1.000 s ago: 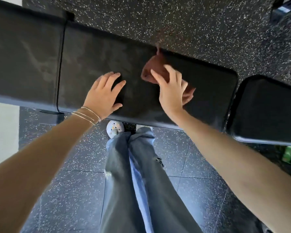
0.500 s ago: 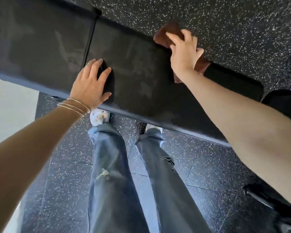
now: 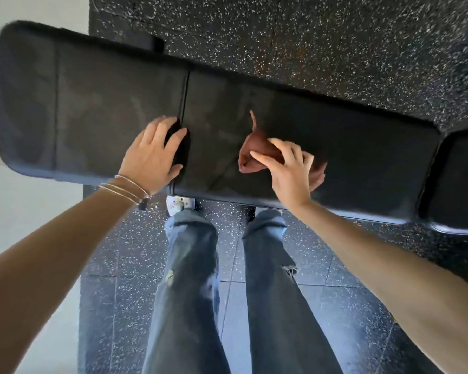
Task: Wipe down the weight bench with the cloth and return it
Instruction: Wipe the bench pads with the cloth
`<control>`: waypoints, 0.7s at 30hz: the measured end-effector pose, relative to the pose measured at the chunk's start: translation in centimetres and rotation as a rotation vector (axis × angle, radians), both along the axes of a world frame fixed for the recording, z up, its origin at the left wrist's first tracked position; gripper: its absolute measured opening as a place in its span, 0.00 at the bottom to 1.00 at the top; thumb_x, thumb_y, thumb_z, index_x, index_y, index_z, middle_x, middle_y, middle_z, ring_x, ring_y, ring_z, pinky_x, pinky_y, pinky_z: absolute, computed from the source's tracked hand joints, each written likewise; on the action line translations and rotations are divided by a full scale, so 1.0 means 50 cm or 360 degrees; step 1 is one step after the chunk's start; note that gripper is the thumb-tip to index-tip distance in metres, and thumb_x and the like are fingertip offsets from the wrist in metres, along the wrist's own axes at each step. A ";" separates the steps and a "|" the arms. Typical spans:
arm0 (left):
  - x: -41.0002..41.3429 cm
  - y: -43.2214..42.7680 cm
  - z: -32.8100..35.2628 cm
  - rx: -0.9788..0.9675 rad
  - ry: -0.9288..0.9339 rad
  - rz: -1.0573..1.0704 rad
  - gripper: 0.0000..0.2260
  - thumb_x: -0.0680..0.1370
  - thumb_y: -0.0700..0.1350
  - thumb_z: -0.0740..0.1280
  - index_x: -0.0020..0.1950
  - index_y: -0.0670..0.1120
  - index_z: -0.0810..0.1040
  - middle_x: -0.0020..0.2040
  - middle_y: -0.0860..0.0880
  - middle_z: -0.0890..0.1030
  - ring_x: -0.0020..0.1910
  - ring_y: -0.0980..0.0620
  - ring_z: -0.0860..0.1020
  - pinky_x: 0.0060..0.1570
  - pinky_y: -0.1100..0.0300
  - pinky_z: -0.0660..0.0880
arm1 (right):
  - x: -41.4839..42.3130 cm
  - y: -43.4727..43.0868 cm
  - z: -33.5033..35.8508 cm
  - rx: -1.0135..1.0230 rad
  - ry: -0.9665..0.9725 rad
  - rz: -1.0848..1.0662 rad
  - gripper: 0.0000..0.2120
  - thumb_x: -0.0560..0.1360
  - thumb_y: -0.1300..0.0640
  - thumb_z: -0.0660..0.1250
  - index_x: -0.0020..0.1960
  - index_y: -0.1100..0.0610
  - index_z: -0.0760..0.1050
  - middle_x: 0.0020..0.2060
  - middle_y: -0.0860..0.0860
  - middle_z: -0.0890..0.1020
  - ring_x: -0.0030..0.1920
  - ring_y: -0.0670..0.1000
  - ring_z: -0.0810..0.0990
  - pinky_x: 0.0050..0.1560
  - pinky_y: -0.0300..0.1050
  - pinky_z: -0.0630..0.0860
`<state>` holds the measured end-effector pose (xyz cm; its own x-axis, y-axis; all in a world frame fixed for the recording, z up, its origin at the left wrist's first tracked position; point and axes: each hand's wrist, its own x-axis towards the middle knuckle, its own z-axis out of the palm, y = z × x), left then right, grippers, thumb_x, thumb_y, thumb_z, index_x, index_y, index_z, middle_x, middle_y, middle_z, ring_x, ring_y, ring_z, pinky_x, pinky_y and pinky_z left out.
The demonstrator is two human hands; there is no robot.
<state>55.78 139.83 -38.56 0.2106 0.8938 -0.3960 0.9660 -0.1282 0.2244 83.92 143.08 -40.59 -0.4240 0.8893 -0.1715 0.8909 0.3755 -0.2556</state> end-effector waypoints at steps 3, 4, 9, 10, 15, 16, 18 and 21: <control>-0.047 0.014 0.003 -0.0011 0.0007 -0.0145 0.35 0.65 0.45 0.77 0.68 0.38 0.69 0.67 0.35 0.69 0.66 0.34 0.67 0.62 0.42 0.69 | -0.057 0.084 0.005 -0.0044 0.0026 -0.0193 0.25 0.71 0.67 0.63 0.60 0.43 0.78 0.65 0.51 0.74 0.62 0.57 0.71 0.54 0.54 0.64; -0.059 0.018 0.002 -0.0017 0.0010 -0.0198 0.35 0.64 0.45 0.77 0.68 0.38 0.70 0.67 0.35 0.70 0.66 0.34 0.68 0.62 0.42 0.69 | -0.082 0.115 0.003 -0.0059 0.0015 -0.0292 0.24 0.73 0.65 0.62 0.61 0.42 0.76 0.66 0.50 0.72 0.63 0.56 0.70 0.55 0.53 0.63; -0.100 0.044 -0.005 0.0031 0.0023 -0.0277 0.36 0.64 0.48 0.77 0.68 0.38 0.69 0.68 0.35 0.68 0.68 0.35 0.67 0.63 0.42 0.67 | -0.180 0.227 -0.021 -0.0007 -0.0076 -0.0833 0.22 0.77 0.59 0.60 0.63 0.36 0.71 0.68 0.44 0.67 0.64 0.50 0.66 0.57 0.52 0.62; -0.102 0.048 -0.005 0.0044 0.0015 -0.0288 0.36 0.64 0.48 0.77 0.68 0.38 0.69 0.68 0.35 0.68 0.68 0.35 0.66 0.64 0.41 0.67 | -0.189 0.228 -0.022 -0.0013 -0.0072 -0.0890 0.22 0.76 0.59 0.61 0.63 0.36 0.71 0.68 0.45 0.67 0.64 0.50 0.66 0.57 0.52 0.62; -0.093 0.054 -0.009 0.0028 -0.0021 -0.0291 0.38 0.64 0.49 0.77 0.69 0.38 0.68 0.69 0.35 0.67 0.69 0.35 0.65 0.67 0.41 0.65 | -0.210 0.087 -0.008 0.0040 -0.0008 -0.0557 0.28 0.71 0.67 0.64 0.63 0.39 0.73 0.68 0.49 0.69 0.65 0.54 0.66 0.56 0.54 0.62; -0.088 0.052 -0.009 0.0006 -0.0021 -0.0275 0.38 0.64 0.49 0.77 0.69 0.38 0.68 0.69 0.36 0.67 0.70 0.36 0.64 0.67 0.42 0.64 | -0.214 0.035 -0.008 0.0019 0.0066 -0.0452 0.29 0.68 0.69 0.64 0.61 0.42 0.75 0.67 0.50 0.71 0.64 0.55 0.68 0.56 0.54 0.62; -0.084 0.052 -0.007 -0.0026 -0.0021 -0.0238 0.39 0.64 0.49 0.77 0.71 0.39 0.66 0.71 0.37 0.65 0.72 0.38 0.61 0.69 0.44 0.62 | -0.221 -0.061 -0.006 -0.0032 0.0170 -0.0255 0.30 0.64 0.71 0.65 0.59 0.44 0.78 0.65 0.52 0.74 0.62 0.55 0.68 0.54 0.56 0.63; -0.087 0.050 -0.005 -0.0044 -0.0008 -0.0210 0.40 0.66 0.49 0.75 0.73 0.40 0.63 0.74 0.41 0.62 0.74 0.42 0.58 0.71 0.47 0.58 | -0.227 -0.079 -0.004 -0.0116 0.0219 -0.0274 0.30 0.62 0.72 0.66 0.56 0.43 0.79 0.63 0.50 0.75 0.61 0.53 0.68 0.53 0.54 0.63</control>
<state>51.44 142.32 -38.83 0.3277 0.8469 -0.4187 0.9400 -0.2479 0.2343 72.59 139.12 -40.78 -0.2909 0.9379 -0.1890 0.8951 0.1970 -0.4000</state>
